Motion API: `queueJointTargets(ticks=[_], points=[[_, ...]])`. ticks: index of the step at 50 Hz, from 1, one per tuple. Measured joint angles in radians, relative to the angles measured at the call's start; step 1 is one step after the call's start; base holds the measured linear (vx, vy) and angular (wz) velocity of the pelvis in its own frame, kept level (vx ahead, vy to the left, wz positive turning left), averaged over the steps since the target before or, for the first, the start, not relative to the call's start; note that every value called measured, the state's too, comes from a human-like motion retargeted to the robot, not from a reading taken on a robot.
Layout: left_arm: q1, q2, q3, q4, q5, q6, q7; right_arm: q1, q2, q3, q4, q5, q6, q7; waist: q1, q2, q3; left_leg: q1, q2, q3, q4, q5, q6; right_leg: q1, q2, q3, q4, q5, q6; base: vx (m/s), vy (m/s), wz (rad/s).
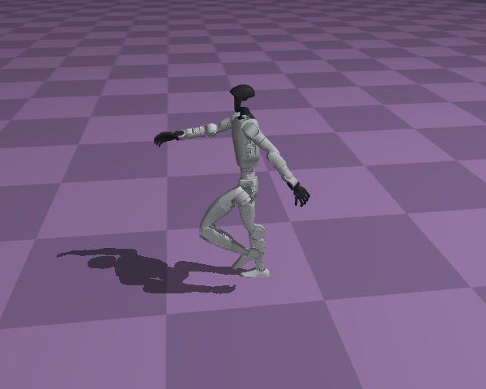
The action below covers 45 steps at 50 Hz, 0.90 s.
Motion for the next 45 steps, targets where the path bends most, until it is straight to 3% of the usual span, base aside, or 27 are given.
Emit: queueJointTargets(ticks=[3, 6, 8, 11, 14, 17, 20, 22, 26, 30, 34, 38, 42, 43, 45], points=[[0.079, 0.031, -0.017, -0.025, -0.033, 0.023, -0.105, -0.160, -0.043, 0.068, -0.015, 0.011, 0.017, -0.009, 0.025, -0.022, -0.020, -0.060, 0.041, 0.047, -0.265, 0.019, 0.033, 0.027, -0.005, 0.002, -0.015, -0.025, 0.002, 0.66, 0.06, -0.20], [0.058, 0.046, -0.046, -0.032, -0.044, 0.034, -0.142, -0.270, -0.056, 0.120, -0.014, -0.037, 0.034, -0.016, 0.028, -0.043, -0.044, 0.013, 0.042, 0.144, -0.730, 0.019, 0.053, 0.048, -0.005, 0.004, -0.023, -0.050, 0.021, 0.71, 0.09, -0.10], [0.000, 0.043, -0.056, -0.026, -0.068, 0.024, -0.109, -0.302, -0.044, 0.123, -0.018, -0.089, 0.035, -0.039, 0.053, -0.044, -0.038, 0.168, 0.002, 0.211, -1.167, 0.045, 0.003, 0.085, 0.004, 0.036, -0.022, -0.069, 0.049, 0.83, 0.13, -0.98], [-0.136, 0.020, -0.032, 0.009, -0.060, -0.019, -0.033, -0.244, -0.006, 0.058, -0.059, -0.167, 0.002, -0.095, 0.107, 0.037, 0.001, 0.449, 0.000, 0.260, -1.669, 0.136, -0.131, 0.217, 0.089, 0.124, 0.002, -0.094, 0.066, 0.93, 0.20, -1.44], [-0.318, -0.006, -0.028, 0.054, -0.056, -0.061, -0.006, -0.081, 0.053, 0.008, -0.103, -0.203, -0.034, -0.107, 0.084, 0.083, 0.007, 0.594, 0.003, 0.266, -1.809, 0.201, -0.214, 0.307, 0.139, 0.165, 0.059, -0.045, 0.062, 0.90, 0.25, -0.27], [-0.542, -0.012, -0.083, 0.089, -0.046, -0.070, -0.040, 0.174, 0.126, -0.014, -0.112, -0.217, -0.037, -0.061, 0.006, 0.101, 0.004, 0.698, -0.011, 0.213, -1.809, 0.211, -0.237, 0.309, 0.181, 0.102, 0.248, 0.117, 0.047, 0.88, 0.26, 0.80], [-0.804, 0.011, -0.194, 0.074, 0.011, -0.051, -0.076, 0.446, 0.202, -0.001, -0.030, -0.173, -0.015, 0.053, -0.084, 0.116, -0.041, 0.741, -0.001, 0.107, -1.809, 0.191, -0.194, 0.036, 0.240, -0.072, 0.826, 0.220, 0.045, 0.78, 0.21, 1.36], [-0.996, 0.032, -0.248, 0.031, 0.011, -0.044, -0.029, 0.605, 0.256, 0.004, 0.067, -0.135, 0.006, 0.114, -0.156, 0.124, -0.053, 0.752, -0.005, 0.026, -1.807, 0.167, -0.152, -0.173, 0.232, -0.170, 1.206, 0.230, 0.008, 0.70, 0.14, 1.64], [-1.372, 0.075, -0.261, -0.087, -0.054, -0.039, 0.068, 0.913, 0.329, -0.066, 0.233, -0.139, 0.028, 0.193, -0.300, 0.167, -0.013, 0.815, 0.003, -0.123, -1.770, 0.100, -0.119, -0.486, 0.213, -0.283, 1.742, 0.129, -0.046, 0.71, 0.08, 1.63], [-1.662, 0.114, -0.237, -0.229, -0.191, -0.083, 0.096, 1.225, 0.341, -0.100, 0.295, -0.162, 0.025, 0.239, -0.441, 0.229, 0.026, 0.919, 0.037, -0.234, -1.799, 0.068, -0.116, -0.716, 0.175, -0.360, 1.954, -0.019, -0.039, 0.71, 0.01, 1.39], [-1.814, 0.160, -0.225, -0.396, -0.317, -0.164, 0.075, 1.511, 0.312, -0.068, 0.274, -0.189, 0.013, 0.330, -0.568, 0.272, 0.047, 1.015, 0.077, -0.297, -1.809, 0.034, -0.116, -0.850, 0.127, -0.384, 1.858, -0.140, -0.019, 0.73, -0.10, 1.05], [-1.871, 0.194, -0.209, -0.538, -0.389, -0.229, 0.030, 1.698, 0.282, -0.051, 0.249, -0.195, 0.011, 0.448, -0.627, 0.287, 0.024, 1.066, 0.090, -0.312, -1.809, 0.009, -0.111, -0.904, 0.081, -0.383, 1.514, -0.179, -0.015, 0.72, -0.18, 0.36], [-1.830, 0.183, -0.175, -0.626, -0.430, -0.260, -0.039, 1.759, 0.277, -0.065, 0.245, -0.147, 0.020, 0.510, -0.637, 0.286, -0.041, 1.071, 0.072, -0.327, -1.770, -0.025, -0.125, -0.766, 0.052, -0.437, 0.835, -0.121, -0.017, 0.76, -0.22, 0.24], [-1.802, 0.173, -0.163, -0.640, -0.437, -0.259, -0.051, 1.755, 0.280, -0.075, 0.246, -0.135, 0.023, 0.508, -0.645, 0.278, -0.050, 1.083, 0.059, -0.345, -1.756, -0.032, -0.130, -0.679, 0.052, -0.451, 0.611, -0.074, -0.009, 0.86, -0.27, 0.86], [-1.734, 0.154, -0.131, -0.662, -0.444, -0.255, -0.038, 1.698, 0.285, -0.112, 0.259, -0.136, 0.033, 0.478, -0.686, 0.245, -0.010, 1.171, 0.020, -0.406, -1.735, -0.033, -0.136, -0.429, 0.042, -0.477, 0.171, 0.067, 0.028, 0.93, -0.30, 1.18]])
